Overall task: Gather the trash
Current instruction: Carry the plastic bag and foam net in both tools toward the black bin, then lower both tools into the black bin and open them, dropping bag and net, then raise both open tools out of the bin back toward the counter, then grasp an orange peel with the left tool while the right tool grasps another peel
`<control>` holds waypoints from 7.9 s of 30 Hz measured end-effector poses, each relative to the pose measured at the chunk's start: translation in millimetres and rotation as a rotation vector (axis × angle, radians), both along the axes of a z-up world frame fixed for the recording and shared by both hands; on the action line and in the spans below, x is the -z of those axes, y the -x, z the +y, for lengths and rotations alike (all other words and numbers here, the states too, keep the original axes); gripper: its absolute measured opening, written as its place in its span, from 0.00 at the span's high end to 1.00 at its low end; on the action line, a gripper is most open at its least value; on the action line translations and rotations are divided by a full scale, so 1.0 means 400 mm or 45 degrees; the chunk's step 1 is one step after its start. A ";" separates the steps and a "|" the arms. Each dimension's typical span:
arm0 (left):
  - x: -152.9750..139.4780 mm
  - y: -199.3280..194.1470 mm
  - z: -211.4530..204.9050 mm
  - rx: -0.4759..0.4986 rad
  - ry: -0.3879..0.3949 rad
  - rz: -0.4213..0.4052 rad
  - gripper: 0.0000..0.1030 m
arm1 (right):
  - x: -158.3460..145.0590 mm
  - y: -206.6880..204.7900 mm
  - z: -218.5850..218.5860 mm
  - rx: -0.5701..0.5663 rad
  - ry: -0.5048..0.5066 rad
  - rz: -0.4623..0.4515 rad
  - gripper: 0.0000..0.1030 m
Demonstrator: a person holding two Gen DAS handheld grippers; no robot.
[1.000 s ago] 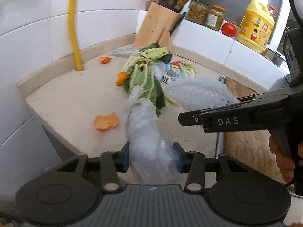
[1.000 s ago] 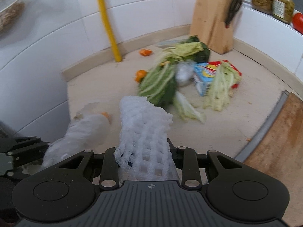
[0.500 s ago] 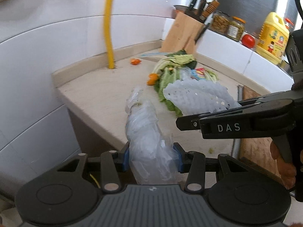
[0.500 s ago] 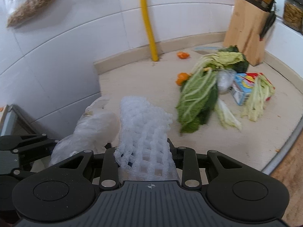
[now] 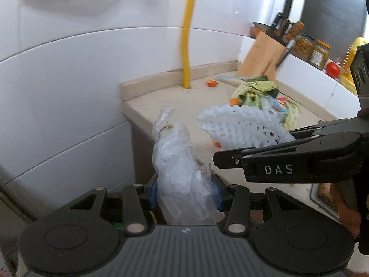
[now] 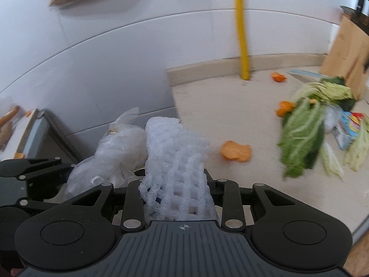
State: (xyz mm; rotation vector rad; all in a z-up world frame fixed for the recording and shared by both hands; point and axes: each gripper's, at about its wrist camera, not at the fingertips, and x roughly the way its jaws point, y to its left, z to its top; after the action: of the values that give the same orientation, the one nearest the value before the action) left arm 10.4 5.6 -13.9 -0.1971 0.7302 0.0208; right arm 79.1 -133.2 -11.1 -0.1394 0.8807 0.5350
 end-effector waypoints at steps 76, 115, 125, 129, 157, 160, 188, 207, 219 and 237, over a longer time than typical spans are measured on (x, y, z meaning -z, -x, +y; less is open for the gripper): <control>0.266 -0.098 0.246 -0.679 0.070 0.412 0.62 | 0.277 -0.194 0.328 -0.399 0.139 0.306 0.61; 0.325 -0.109 0.343 -0.784 0.192 0.479 0.45 | 0.415 -0.292 0.398 -0.245 0.243 0.462 0.30; 0.247 -0.074 0.316 -0.752 0.137 0.388 0.40 | 0.338 -0.259 0.360 -0.185 0.191 0.384 0.26; 0.205 -0.061 0.292 -0.721 0.078 0.337 0.36 | 0.302 -0.244 0.341 -0.163 0.146 0.358 0.23; 0.104 -0.062 0.142 -0.355 0.046 0.185 0.32 | 0.109 -0.107 0.126 0.096 0.024 0.112 0.18; 0.102 -0.077 0.119 -0.292 0.048 0.185 0.32 | 0.097 -0.098 0.077 0.168 0.037 0.086 0.18; 0.034 -0.313 -0.097 0.181 0.005 0.049 0.31 | 0.013 -0.147 -0.269 0.575 0.047 -0.005 0.17; 0.126 -0.420 -0.172 0.359 -0.102 0.119 0.53 | 0.029 -0.248 -0.336 0.536 -0.033 0.024 0.17; 0.126 -0.419 -0.154 0.304 -0.022 0.116 0.85 | 0.017 -0.359 -0.226 0.231 0.049 -0.130 0.30; 0.125 -0.411 -0.168 0.284 -0.049 0.100 0.84 | 0.131 -0.519 -0.175 0.147 0.202 -0.061 0.61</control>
State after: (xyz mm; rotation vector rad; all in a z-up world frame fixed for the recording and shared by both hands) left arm 174.9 -61.7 -63.8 -0.0772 0.8258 -0.1705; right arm 286.6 -203.0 -63.4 -0.2431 0.8783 0.3523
